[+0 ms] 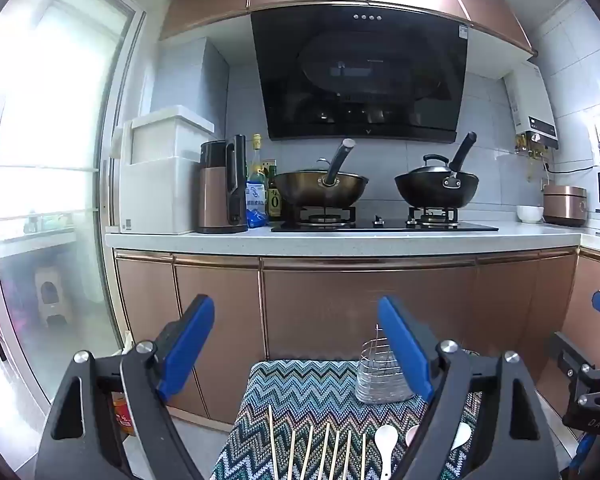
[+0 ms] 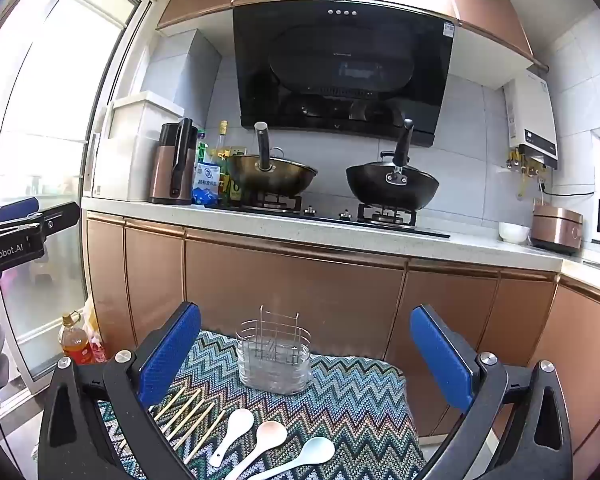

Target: Organize utensils

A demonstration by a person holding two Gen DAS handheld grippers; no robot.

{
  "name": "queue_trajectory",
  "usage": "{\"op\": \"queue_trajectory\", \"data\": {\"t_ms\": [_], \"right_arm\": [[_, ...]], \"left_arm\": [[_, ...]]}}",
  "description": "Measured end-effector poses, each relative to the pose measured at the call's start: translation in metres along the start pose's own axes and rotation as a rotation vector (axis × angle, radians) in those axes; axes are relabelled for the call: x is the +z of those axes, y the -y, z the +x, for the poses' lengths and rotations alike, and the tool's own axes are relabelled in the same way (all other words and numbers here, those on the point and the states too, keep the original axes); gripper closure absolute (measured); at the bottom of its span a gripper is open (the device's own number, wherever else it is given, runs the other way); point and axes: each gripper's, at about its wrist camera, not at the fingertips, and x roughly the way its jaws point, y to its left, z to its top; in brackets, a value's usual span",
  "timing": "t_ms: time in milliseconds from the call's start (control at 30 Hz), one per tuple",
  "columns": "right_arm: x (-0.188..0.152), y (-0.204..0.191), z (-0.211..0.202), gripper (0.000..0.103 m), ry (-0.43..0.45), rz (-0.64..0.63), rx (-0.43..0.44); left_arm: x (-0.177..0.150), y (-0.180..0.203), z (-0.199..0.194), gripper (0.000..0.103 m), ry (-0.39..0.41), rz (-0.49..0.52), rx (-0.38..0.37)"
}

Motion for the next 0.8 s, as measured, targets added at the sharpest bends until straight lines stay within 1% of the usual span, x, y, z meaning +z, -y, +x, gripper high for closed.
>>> {"op": "queue_trajectory", "data": {"t_ms": [233, 267, 367, 600, 800], "right_arm": [[0.001, -0.003, 0.001, 0.0, 0.001, -0.024, -0.006], [0.001, -0.003, -0.003, 0.0, 0.005, -0.023, -0.008], [0.004, -0.002, -0.005, 0.0, 0.01, -0.013, -0.011], [0.001, 0.006, 0.001, 0.0, 0.007, 0.02, -0.02], [0.0, 0.007, 0.001, 0.0, 0.017, 0.041, -0.019]], "left_arm": [[0.0, 0.0, -0.003, 0.019, -0.001, 0.002, 0.006], [0.004, -0.004, -0.001, 0.019, -0.004, -0.004, 0.007], [0.004, -0.004, 0.002, 0.019, -0.002, 0.006, 0.019], [0.002, 0.003, 0.008, 0.019, -0.021, 0.032, 0.019], [0.005, 0.009, 0.007, 0.019, -0.018, 0.02, 0.013]]}}
